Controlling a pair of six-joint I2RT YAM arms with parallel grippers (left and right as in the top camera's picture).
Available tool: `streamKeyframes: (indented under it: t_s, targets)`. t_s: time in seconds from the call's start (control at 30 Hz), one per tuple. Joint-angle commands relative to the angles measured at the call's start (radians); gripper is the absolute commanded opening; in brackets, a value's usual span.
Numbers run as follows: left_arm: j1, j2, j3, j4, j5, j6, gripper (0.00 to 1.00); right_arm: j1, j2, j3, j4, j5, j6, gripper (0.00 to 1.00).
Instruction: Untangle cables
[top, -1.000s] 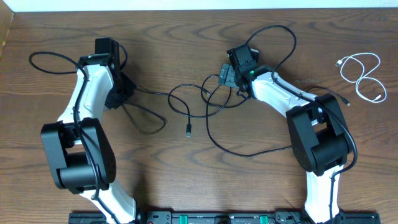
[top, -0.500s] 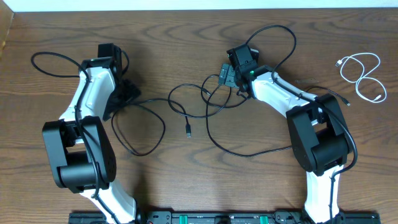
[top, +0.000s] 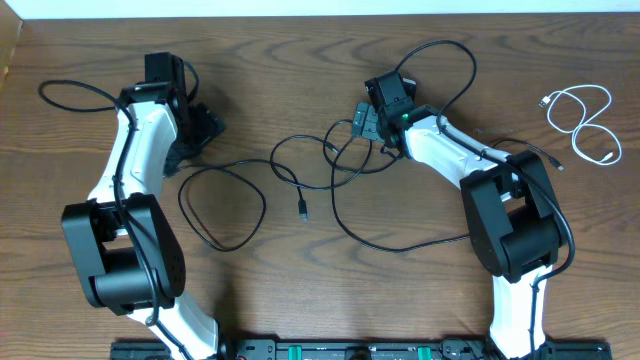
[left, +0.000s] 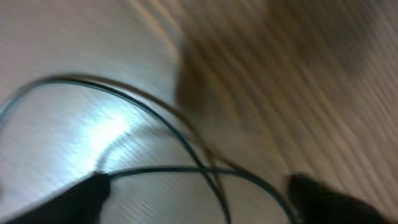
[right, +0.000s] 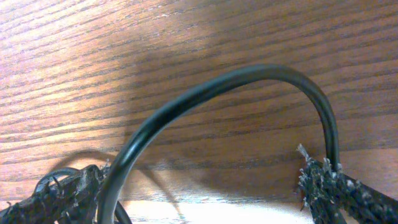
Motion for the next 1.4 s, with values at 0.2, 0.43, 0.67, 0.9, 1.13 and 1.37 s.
streamKeyframes:
  t_s: [0.2, 0.43, 0.67, 0.9, 1.13, 1.37]
  targets:
    - [-0.003, -0.01, -0.068, 0.012, 0.051, -0.265, 0.5, -0.002, 0.034, -0.022, -0.012, -0.007, 0.006, 0.99]
    - [-0.003, -0.007, -0.129, 0.064, 0.027, -0.337, 0.51, -0.002, 0.034, -0.022, -0.012, -0.007, 0.007, 0.99]
    - [-0.003, -0.007, -0.157, 0.114, 0.027, -0.391, 0.51, -0.002, 0.034, -0.022, -0.012, -0.007, 0.007, 0.99]
    - [-0.003, -0.007, -0.233, 0.167, 0.027, -0.434, 0.51, -0.002, 0.034, -0.022, -0.012, -0.007, 0.006, 0.99]
    - [-0.003, -0.007, -0.307, 0.308, 0.027, -0.433, 0.51, -0.002, 0.034, -0.022, -0.012, -0.007, 0.007, 0.99]
    - [-0.003, -0.006, -0.349, 0.369, 0.026, -0.434, 0.49, -0.002, 0.034, -0.022, -0.012, -0.007, 0.007, 0.99]
